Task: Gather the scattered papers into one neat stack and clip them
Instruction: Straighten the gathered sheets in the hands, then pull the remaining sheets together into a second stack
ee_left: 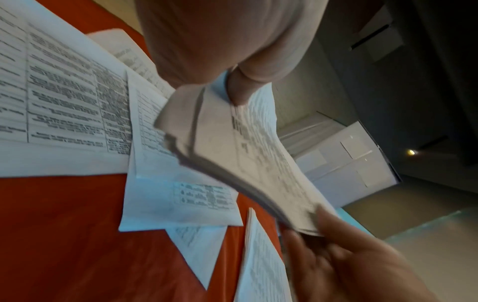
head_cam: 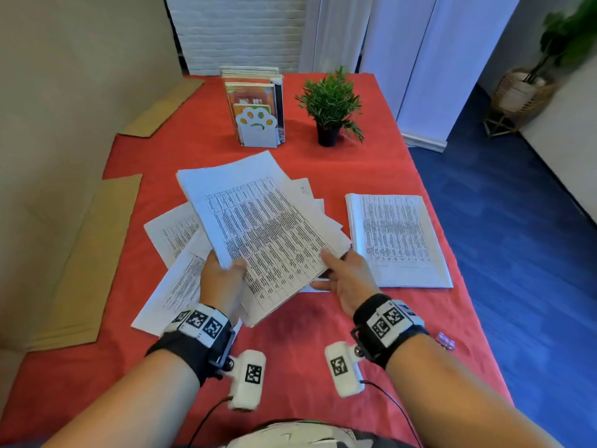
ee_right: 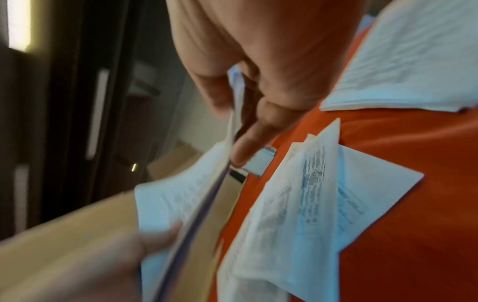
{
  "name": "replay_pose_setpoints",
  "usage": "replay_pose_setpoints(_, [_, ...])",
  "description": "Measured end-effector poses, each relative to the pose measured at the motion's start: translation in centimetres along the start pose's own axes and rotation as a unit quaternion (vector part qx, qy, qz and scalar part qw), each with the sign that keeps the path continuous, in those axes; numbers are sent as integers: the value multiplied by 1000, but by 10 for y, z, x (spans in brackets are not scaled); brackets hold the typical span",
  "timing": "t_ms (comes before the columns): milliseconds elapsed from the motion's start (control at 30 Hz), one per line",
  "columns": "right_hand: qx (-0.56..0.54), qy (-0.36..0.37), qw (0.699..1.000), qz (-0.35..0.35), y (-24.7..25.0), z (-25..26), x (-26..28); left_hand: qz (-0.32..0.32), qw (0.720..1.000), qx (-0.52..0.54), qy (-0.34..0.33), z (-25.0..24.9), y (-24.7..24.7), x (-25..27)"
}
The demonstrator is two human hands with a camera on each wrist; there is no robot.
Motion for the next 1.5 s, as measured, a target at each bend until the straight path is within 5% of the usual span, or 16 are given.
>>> replay_pose_setpoints(200, [80, -8, 976, -202, 45, 0, -11, 201, 978, 49, 37, -3, -33, 20])
replay_pose_setpoints(567, [9, -28, 907, -421, 179, 32, -36, 142, 975, -124, 120, 58, -8, 2])
replay_pose_setpoints(733, [-36, -42, 910, -410, 184, 19, -48, 144, 971, -154, 114, 61, -8, 2])
replay_pose_setpoints(867, [-70, -37, 861, -502, 177, 5, -37, 112, 968, -190, 119, 66, 9, -15])
replay_pose_setpoints(933, [15, -24, 840, -542, 167, 1, -30, 80, 965, -219, 122, 71, 24, -30])
replay_pose_setpoints(1100, [79, -63, 885, -455, 106, -40, -33, -20, 922, -366, 125, 82, 69, -66])
replay_pose_setpoints(1200, [186, -59, 941, -278, 56, -60, -47, -37, 888, -441, 122, 94, 89, -80])
replay_pose_setpoints(1333, [334, -56, 934, -115, 11, -74, -60, -19, 868, -479, 131, 112, 107, -85])
replay_pose_setpoints(1500, [360, -50, 927, -92, -15, -68, -85, 36, 896, -431, 104, 111, 103, -83])
Point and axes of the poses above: each hand's wrist, its own x-axis away from the middle knuckle, its own y-axis out of the back of the hand, z = x × y, the point moved 4 cm from there along -x, towards the middle knuckle, and after that the axes turned 8 degrees about -x, right-handed, at the moved point
